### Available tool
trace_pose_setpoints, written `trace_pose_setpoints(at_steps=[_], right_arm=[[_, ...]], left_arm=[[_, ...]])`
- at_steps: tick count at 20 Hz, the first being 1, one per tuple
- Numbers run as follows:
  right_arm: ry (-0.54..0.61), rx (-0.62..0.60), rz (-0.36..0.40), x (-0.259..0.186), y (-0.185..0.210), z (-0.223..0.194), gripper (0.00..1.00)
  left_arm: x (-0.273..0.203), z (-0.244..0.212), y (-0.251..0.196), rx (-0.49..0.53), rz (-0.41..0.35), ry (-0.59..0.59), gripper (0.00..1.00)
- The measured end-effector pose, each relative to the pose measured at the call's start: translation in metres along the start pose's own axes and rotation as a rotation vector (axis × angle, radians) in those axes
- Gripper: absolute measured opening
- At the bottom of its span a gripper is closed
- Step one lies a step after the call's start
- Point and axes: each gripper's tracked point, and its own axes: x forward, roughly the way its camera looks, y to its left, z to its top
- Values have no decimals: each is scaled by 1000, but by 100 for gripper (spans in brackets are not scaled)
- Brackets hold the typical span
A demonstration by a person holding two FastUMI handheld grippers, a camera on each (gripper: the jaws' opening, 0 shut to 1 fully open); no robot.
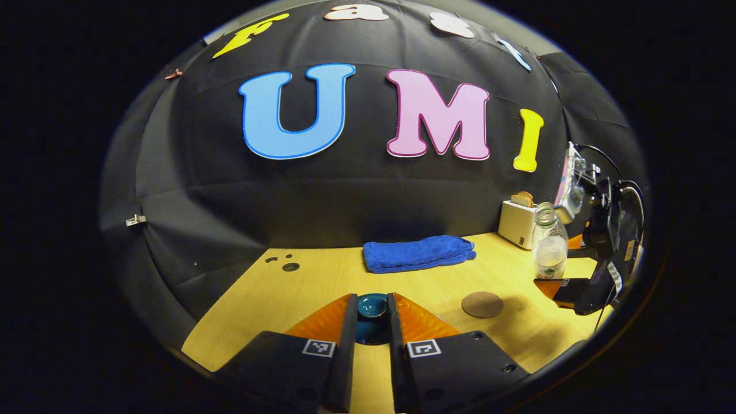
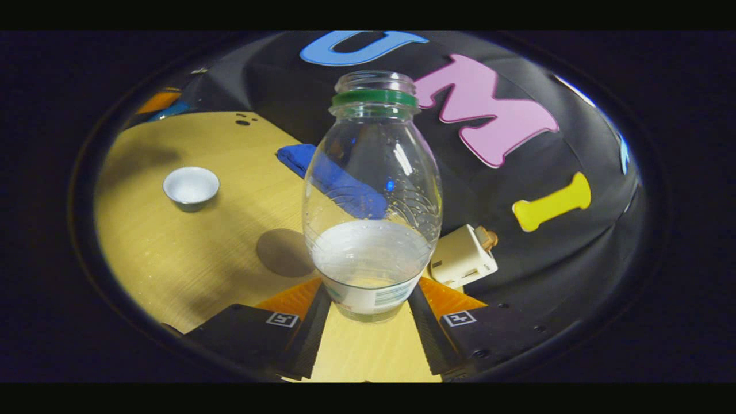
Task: Open the teacup lid with one hand, grasp the water bottle and pour water into the teacup with the other hand; after pouring, place the water bottle on the coaster and then close the teacup lid.
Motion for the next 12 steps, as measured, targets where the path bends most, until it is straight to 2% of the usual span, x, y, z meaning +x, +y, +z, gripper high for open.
trace_pose_setpoints(at_steps=[3, 4, 5, 7, 8, 9, 11, 12], right_arm=[[15, -158, -27, 3, -3, 13, 75], [11, -225, -40, 5, -3, 19, 75], [4, -294, -52, 12, -3, 26, 75], [-14, -402, -66, 12, 0, 35, 75], [-20, -437, -66, 11, 4, 39, 75], [-23, -463, -76, 10, 2, 42, 75], [-24, -499, -89, 2, 2, 45, 75], [-23, -518, -93, -2, 3, 45, 75]], left_arm=[[-11, -2, 16, -7, 27, 6, 31], [-16, -5, 20, -9, 37, 8, 34], [-18, -6, 25, -10, 46, 11, 31], [-24, -9, 33, -15, 62, 18, 31], [-25, -12, 36, -16, 70, 22, 31], [-26, -12, 40, -19, 77, 24, 35], [-29, -14, 46, -23, 89, 29, 27], [-29, -16, 48, -25, 92, 32, 31]])
